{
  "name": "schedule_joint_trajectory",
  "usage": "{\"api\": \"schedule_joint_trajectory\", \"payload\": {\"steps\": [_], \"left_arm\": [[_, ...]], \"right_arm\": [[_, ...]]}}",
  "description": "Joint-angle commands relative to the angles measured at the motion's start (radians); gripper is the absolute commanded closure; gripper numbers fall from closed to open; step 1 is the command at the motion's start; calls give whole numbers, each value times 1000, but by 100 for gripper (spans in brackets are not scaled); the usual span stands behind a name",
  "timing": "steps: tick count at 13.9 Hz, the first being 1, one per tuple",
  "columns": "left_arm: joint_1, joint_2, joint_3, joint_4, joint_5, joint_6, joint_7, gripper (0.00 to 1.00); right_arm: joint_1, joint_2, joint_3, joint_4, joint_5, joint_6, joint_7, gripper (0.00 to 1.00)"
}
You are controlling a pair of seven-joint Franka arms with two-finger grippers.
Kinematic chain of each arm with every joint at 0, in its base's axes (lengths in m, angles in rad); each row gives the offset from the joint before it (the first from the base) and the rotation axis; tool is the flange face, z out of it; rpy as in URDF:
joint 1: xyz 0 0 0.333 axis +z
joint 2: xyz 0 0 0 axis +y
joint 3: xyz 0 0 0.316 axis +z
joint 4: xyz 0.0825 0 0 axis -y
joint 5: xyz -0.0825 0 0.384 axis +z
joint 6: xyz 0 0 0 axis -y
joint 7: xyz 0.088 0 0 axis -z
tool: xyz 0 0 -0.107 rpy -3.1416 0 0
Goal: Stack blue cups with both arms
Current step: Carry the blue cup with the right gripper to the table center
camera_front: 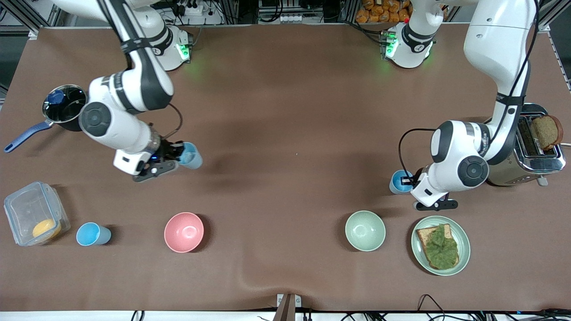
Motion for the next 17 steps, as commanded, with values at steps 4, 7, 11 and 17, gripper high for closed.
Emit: {"api": "schedule_joint_trajectory", "payload": {"steps": [4, 7, 11, 17], "left_arm": [[-1, -36, 1, 15, -18, -9, -37, 100], [1, -35, 1, 25, -18, -9, -40, 100], [1, -35, 1, 27, -18, -9, -41, 100], [-14, -35, -3, 36, -18, -9, -93, 100]], "right_arm": [[273, 166, -12, 160, 21, 39, 433, 100], [370, 235, -12, 189, 22, 125, 573, 100], [442, 344, -10, 299, 33, 136, 681, 100], [477, 418, -10, 321, 87, 198, 682, 100]]}}
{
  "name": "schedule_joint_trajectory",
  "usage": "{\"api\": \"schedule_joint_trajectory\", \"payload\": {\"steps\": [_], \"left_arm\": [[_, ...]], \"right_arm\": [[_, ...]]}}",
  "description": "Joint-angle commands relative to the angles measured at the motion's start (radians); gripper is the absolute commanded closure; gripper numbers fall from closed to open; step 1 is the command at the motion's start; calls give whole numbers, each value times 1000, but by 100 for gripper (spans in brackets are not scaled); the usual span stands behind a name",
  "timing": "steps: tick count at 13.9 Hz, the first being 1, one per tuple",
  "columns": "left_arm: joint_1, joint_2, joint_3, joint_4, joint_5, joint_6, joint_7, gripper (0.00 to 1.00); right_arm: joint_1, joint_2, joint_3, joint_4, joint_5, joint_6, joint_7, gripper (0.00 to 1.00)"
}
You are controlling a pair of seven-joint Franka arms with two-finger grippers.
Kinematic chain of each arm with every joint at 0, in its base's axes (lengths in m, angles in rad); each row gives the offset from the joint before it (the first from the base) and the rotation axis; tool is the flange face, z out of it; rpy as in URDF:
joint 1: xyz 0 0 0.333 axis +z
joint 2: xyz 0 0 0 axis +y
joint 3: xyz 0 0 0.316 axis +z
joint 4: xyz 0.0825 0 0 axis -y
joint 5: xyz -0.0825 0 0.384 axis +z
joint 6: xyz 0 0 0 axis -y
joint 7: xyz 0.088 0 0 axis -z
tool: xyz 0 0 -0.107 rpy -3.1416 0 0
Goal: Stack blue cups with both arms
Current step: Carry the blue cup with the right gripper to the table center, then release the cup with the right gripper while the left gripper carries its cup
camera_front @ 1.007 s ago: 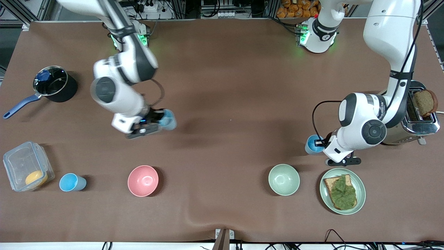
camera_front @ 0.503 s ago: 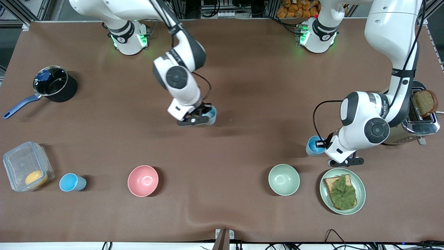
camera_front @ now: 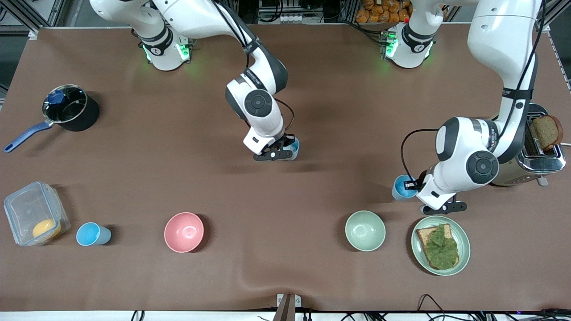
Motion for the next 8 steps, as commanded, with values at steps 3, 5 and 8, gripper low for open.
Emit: {"api": "schedule_joint_trajectory", "payload": {"steps": [3, 5, 8], "left_arm": [[-4, -12, 2, 6, -18, -8, -18, 100], [-1, -12, 2, 7, -18, -8, -16, 100], [-1, -12, 2, 12, -19, -8, -18, 100]], "right_arm": [[14, 38, -12, 30, 29, 21, 13, 76], [16, 35, -12, 31, 42, 25, 16, 0], [8, 19, -14, 54, 55, 9, 34, 0]]}}
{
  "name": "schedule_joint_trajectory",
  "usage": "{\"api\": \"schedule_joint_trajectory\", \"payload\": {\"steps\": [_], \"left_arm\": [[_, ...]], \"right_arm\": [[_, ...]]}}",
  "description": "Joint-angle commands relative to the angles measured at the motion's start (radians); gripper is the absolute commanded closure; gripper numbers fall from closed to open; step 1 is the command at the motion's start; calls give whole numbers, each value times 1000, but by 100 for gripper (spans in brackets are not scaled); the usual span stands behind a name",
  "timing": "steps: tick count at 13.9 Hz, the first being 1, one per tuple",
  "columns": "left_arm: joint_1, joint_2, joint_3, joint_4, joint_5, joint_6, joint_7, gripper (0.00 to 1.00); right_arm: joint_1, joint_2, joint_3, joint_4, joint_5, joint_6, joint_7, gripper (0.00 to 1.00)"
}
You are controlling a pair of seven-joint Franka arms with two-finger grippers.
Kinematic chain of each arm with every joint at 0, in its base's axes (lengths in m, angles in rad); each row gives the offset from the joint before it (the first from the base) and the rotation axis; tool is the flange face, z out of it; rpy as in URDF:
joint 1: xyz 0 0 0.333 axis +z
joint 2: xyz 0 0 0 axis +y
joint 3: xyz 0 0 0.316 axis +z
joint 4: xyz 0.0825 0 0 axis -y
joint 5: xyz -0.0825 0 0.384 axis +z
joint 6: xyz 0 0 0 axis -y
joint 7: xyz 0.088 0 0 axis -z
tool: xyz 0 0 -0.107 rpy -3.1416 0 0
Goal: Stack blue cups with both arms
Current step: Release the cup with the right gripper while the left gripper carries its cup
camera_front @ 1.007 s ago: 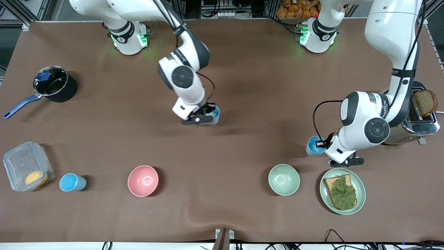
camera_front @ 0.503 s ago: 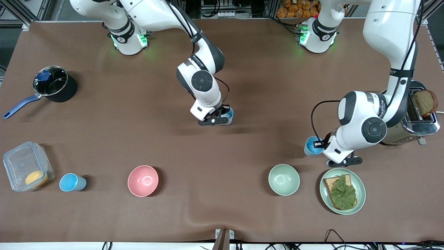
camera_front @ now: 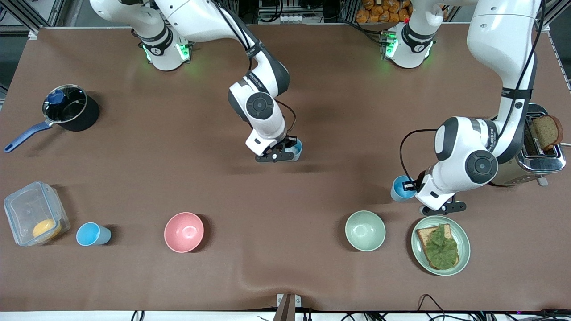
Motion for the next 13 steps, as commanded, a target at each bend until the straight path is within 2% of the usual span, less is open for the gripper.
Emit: {"api": "schedule_joint_trajectory", "payload": {"steps": [1, 5, 10, 13], "left_arm": [[-5, -14, 3, 6, -19, -8, -19, 100], [-15, -12, -13, 26, -18, -8, -76, 100], [-15, -25, -119, 44, -18, -12, -230, 100], [-56, -25, -181, 49, -15, -13, -347, 100]], "right_arm": [[5, 7, -10, 54, 24, -35, 21, 0], [-2, -21, -18, 91, 24, -127, 20, 0], [-86, -142, -22, 159, 18, -343, 14, 0], [-160, -240, -24, 162, -21, -430, 9, 0]]}}
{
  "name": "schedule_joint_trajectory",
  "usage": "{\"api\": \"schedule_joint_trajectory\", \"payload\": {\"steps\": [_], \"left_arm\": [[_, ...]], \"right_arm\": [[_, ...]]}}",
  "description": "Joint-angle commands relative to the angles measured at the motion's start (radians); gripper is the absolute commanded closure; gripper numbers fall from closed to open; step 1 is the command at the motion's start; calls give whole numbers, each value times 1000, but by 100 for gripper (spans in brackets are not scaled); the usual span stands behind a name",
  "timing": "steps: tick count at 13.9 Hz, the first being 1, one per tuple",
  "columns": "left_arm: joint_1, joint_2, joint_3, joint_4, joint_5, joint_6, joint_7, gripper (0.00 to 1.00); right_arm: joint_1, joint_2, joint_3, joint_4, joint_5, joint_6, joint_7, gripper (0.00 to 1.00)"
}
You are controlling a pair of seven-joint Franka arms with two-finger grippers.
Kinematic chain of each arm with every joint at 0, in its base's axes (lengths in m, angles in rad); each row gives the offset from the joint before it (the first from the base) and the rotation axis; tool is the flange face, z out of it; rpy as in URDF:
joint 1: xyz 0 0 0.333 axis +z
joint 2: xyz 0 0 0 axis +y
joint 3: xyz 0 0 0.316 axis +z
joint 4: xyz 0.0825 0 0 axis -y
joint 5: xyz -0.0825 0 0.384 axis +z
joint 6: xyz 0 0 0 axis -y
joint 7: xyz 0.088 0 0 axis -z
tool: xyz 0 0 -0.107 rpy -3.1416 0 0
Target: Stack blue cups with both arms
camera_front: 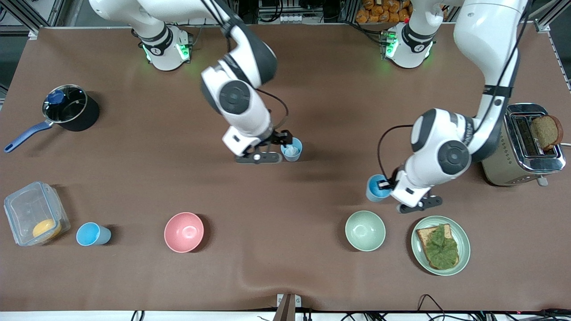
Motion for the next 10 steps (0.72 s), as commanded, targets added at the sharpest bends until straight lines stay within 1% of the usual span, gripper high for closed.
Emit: {"api": "schedule_joint_trajectory", "payload": {"steps": [1, 3, 4, 6, 8, 10], "left_arm": [[-70, -13, -32, 3, -11, -13, -118, 100], [-150, -15, -32, 15, -10, -13, -207, 100], [-188, -18, -34, 18, -10, -21, -245, 100], [-262, -18, -32, 32, -10, -25, -316, 100], [-314, -16, -34, 43, -10, -25, -361, 100], [-353, -13, -34, 52, -10, -25, -393, 100]], "right_arm": [[-72, -99, 11, -19, -60, -74, -4, 0], [-119, -151, 11, -19, -145, -111, -23, 0], [-148, -174, 11, -17, -171, -134, -77, 0], [-242, -205, 11, 7, -173, -199, -229, 0], [-328, -247, 11, 32, -165, -269, -341, 0], [-395, -302, 10, 30, -170, -277, -423, 0]]}}
